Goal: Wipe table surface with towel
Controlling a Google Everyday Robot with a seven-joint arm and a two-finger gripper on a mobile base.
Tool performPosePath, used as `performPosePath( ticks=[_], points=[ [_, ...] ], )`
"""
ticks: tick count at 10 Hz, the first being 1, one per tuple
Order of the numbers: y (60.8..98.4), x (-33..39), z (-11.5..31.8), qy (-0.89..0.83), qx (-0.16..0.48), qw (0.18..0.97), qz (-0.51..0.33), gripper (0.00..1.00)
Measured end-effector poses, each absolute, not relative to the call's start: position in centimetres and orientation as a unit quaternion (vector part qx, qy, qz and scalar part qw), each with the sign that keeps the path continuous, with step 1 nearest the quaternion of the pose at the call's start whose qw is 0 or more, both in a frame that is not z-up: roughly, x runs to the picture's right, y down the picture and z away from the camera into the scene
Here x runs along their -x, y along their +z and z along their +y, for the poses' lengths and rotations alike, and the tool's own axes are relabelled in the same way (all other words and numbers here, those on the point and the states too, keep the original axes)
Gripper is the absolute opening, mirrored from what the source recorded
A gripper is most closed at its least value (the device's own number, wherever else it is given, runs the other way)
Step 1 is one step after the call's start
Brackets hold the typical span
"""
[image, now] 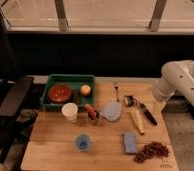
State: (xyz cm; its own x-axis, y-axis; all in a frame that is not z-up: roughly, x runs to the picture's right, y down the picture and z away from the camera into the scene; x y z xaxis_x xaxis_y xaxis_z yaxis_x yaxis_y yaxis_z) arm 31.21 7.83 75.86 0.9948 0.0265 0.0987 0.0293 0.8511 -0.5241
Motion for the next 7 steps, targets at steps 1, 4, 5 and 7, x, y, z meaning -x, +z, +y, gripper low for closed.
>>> performPosePath(
  ticks=[1,4,5,7],
  points=[
    [75.9,-31.2,7.8,-0.001,0.273,0.961,-0.051,0.80],
    [75.7,-30.5,7.0,-0.032,0.264,0.962,-0.069,0.80],
    [75.8,-29.1,6.3,-0.059,0.258,0.961,-0.079,0.80],
    [76.1,-25.4,5.7,-0.108,0.247,0.958,-0.102,0.80]
  ],
)
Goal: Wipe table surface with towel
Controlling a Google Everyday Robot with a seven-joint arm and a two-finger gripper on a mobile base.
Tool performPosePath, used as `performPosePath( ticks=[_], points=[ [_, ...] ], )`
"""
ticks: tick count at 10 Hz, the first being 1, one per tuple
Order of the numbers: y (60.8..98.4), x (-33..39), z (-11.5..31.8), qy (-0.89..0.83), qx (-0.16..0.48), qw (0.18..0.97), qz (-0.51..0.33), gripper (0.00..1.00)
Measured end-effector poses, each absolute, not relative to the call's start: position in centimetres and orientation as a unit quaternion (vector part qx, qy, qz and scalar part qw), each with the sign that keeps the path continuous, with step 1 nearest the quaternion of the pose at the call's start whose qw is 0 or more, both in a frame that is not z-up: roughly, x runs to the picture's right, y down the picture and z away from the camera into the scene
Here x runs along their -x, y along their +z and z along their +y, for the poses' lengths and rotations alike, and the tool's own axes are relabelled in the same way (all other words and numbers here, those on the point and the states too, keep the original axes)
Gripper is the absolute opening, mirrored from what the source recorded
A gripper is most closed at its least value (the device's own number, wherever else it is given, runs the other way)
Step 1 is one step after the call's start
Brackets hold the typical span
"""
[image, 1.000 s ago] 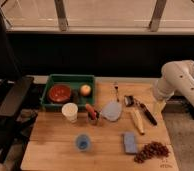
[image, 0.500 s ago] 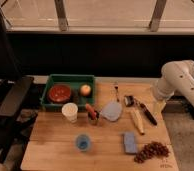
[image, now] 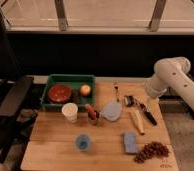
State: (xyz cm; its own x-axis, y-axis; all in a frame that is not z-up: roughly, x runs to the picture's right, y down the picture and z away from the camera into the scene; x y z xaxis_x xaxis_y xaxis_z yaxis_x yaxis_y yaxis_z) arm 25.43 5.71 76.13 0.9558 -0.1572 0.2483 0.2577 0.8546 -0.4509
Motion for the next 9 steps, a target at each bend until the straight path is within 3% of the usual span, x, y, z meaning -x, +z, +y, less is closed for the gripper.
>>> performPosePath(
  ticks=[6,9],
  points=[
    [78.3,-11.7,6.4,-0.217,0.244,0.923,-0.206,0.80],
    [78.2,-12.0,6.5,-0.218,0.247,0.922,-0.202,0.80]
  ],
)
